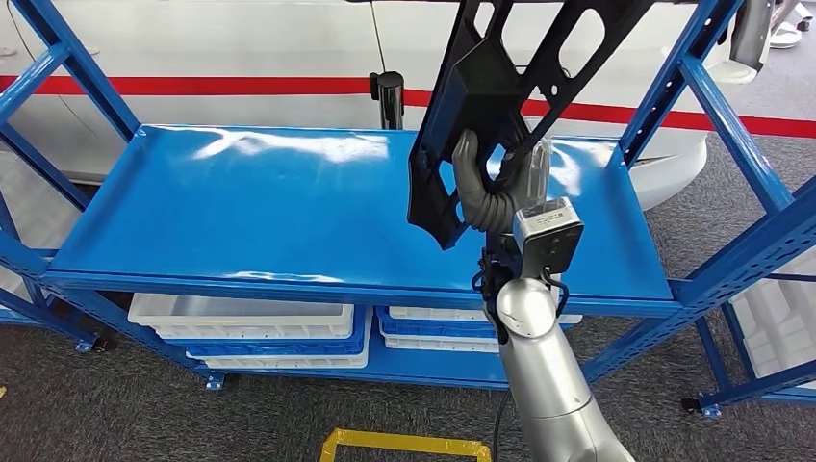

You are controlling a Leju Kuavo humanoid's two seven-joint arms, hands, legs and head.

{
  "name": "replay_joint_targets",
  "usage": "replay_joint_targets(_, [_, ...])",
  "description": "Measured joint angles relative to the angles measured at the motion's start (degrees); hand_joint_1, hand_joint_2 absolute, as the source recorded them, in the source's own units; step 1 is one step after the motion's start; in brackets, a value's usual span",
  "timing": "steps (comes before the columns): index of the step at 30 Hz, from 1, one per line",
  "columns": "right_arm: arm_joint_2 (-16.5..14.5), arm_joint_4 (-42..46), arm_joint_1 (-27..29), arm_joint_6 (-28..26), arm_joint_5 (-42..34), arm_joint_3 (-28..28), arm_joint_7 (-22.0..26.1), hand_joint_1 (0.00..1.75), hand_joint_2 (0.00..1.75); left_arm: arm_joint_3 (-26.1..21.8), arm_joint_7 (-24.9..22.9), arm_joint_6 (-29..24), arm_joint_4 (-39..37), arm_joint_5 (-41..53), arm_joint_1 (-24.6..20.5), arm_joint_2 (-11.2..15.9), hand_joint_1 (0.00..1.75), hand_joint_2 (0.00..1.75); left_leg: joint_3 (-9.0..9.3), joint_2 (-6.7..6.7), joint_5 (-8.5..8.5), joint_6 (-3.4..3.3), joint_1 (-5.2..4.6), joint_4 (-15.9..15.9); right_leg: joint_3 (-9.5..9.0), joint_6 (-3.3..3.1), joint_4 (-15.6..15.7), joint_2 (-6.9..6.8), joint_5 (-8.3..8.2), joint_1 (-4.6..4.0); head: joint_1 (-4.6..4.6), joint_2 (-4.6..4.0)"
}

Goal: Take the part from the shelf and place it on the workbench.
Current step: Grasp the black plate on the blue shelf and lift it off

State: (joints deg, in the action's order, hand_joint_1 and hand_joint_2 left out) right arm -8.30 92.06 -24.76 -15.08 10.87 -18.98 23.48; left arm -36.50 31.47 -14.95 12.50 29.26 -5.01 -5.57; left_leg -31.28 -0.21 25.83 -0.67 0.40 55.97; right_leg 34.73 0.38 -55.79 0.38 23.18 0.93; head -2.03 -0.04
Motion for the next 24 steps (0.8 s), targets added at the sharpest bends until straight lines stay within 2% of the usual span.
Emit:
replay_joint_targets(5, [1.11, 0.21, 0.9, 0.37, -0.59, -1.2, 0.06, 1.75, 1.75, -0.45, -1.64, -0.99, -0.04, -0.08, 0.0, 0.01, 0.0, 1.75, -0.01, 0.0, 0.0, 0.0, 0.0, 0.0, 0.0, 0.0, 0.0, 0.0, 0.0, 0.0, 0.0, 0.0])
replay_joint_targets(11, [2.43, -0.76, 2.78, 0.06, -2.93, -2.27, 1.86, 1.75, 1.75, -0.67, -1.27, -1.16, -0.1, -0.23, 0.01, 0.14, 0.0, 1.75, -0.1, -0.01, 0.08, -0.03, -0.04, 0.14, -0.02, 0.04, 0.06, -0.01, -0.02, 0.19, 0.0, 0.0])
replay_joint_targets(14, [2.95, -0.91, 3.64, -0.54, -3.91, -2.64, 3.37, 1.75, 1.75, -0.94, -1.27, -1.16, -0.15, 0.0, 0.04, 0.48, 0.0, 1.75, -0.31, -0.03, 0.27, -0.59, -0.16, 0.63, -0.13, 0.43, 0.27, 0.01, -0.28, 0.7, -0.03, 0.0])
replay_joint_targets(16, [3.26, -0.7, 3.93, -0.84, -4.15, -2.84, 3.78, 1.75, 1.75, -1.16, -1.28, -1.16, -0.17, 0.03, 0.05, 0.71, 0.0, 1.75, 0.26, 0.1, -0.46, -1.43, -0.05, -0.42, -0.25, 0.83, 0.51, -0.01, -0.45, 0.46, -0.03, 0.0])
replay_joint_targets(18, [3.66, -0.39, 3.98, -1.03, -4.19, -2.97, 3.99, 1.75, 1.75, -1.33, -1.28, -1.16, -0.17, 0.04, 0.04, 0.78, 0.0, 1.75, 1.19, 0.38, -1.6, -2.35, 0.25, -2.23, 0.91, 0.58, -1.74, -0.08, 0.95, 0.18, 0.08, 0.0])
replay_joint_targets(20, [4.19, -0.26, 4.06, -1.07, -4.19, -3.1, 4.05, 1.75, 1.75, -1.43, -1.28, -1.11, -0.19, 0.04, 0.03, 0.79, 0.0, 1.75, 1.44, 0.54, -2.11, -2.72, 0.41, -2.96, 4.2, 0.01, -8.83, -0.13, 4.19, 0.32, 0.2, 0.0])
replay_joint_targets(21, [4.46, -0.27, 4.18, -1.07, -4.19, -3.21, 4.05, 1.75, 1.75, -1.48, -1.28, -1.09, -0.21, 0.04, 0.04, 0.8, 0.0, 1.75, 1.33, 0.56, -2.15, -2.66, 0.42, -2.93, 5.97, 0.07, -12.78, -0.13, 5.63, 0.51, 0.22, 0.0])
replay_joint_targets(22, [4.73, -0.27, 4.34, -1.08, -4.21, -3.33, 4.04, 1.75, 1.75, -1.54, -1.28, -1.05, -0.22, 0.03, 0.07, 0.81, 0.0, 1.75, 1.24, 0.56, -2.16, -2.56, 0.47, -2.87, 7.13, 0.37, -15.43, -0.15, 6.46, 0.74, 0.22, 0.0])
replay_joint_targets(23, [4.97, -0.28, 4.45, -1.09, -4.23, -3.45, 4.02, 1.75, 1.75, -1.58, -1.29, -1.02, -0.24, 0.03, 0.09, 0.8, 0.0, 1.75, 1.13, 0.54, -2.15, -2.36, 0.58, -2.73, 7.21, 0.93, -15.94, -0.17, 6.43, 1.0, 0.22, 0.0])
replay_joint_targets(24, [5.16, -0.28, 4.46, -1.11, -4.25, -3.6, 4.0, 1.75, 1.75, -1.61, -1.29, -1.0, -0.25, 0.03, 0.11, 0.79, 0.0, 1.75, 0.99, 0.5, -2.03, -2.02, 0.78, -2.4, 5.96, 1.7, -13.83, -0.24, 5.46, 1.29, 0.22, 0.0])
